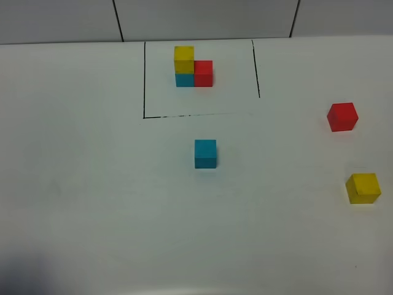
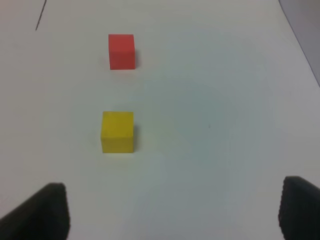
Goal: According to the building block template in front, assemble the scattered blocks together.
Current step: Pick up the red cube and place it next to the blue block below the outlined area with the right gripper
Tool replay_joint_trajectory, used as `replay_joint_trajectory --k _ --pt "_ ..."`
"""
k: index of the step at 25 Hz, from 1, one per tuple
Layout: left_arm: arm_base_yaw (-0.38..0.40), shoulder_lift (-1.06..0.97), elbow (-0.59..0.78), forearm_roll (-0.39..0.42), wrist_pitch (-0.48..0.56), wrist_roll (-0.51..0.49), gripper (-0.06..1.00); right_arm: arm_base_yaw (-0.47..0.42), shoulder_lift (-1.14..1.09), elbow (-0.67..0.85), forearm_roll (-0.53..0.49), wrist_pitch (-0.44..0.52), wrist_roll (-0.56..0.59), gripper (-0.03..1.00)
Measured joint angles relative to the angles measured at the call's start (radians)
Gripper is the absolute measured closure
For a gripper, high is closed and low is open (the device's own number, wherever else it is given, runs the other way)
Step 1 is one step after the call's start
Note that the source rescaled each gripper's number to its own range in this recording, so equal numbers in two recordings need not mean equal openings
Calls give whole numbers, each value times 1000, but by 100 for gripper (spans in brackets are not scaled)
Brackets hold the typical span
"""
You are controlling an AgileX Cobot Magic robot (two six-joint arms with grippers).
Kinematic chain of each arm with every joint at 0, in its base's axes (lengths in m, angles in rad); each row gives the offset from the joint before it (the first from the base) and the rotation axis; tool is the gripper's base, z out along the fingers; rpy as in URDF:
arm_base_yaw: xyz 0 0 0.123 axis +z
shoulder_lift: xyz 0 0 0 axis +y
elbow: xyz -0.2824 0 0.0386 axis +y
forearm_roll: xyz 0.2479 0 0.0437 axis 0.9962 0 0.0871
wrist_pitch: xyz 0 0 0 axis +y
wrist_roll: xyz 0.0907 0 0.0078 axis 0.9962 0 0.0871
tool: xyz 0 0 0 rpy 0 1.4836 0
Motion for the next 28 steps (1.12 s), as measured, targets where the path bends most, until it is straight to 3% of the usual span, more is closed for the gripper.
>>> replay_joint_trajectory --k 11,28 --pt "0 -195 102 -66 -4 33 -4 0 0 0 0 0 0 19" --pt "0 -328 112 -66 5 40 -3 0 0 0 0 0 0 19"
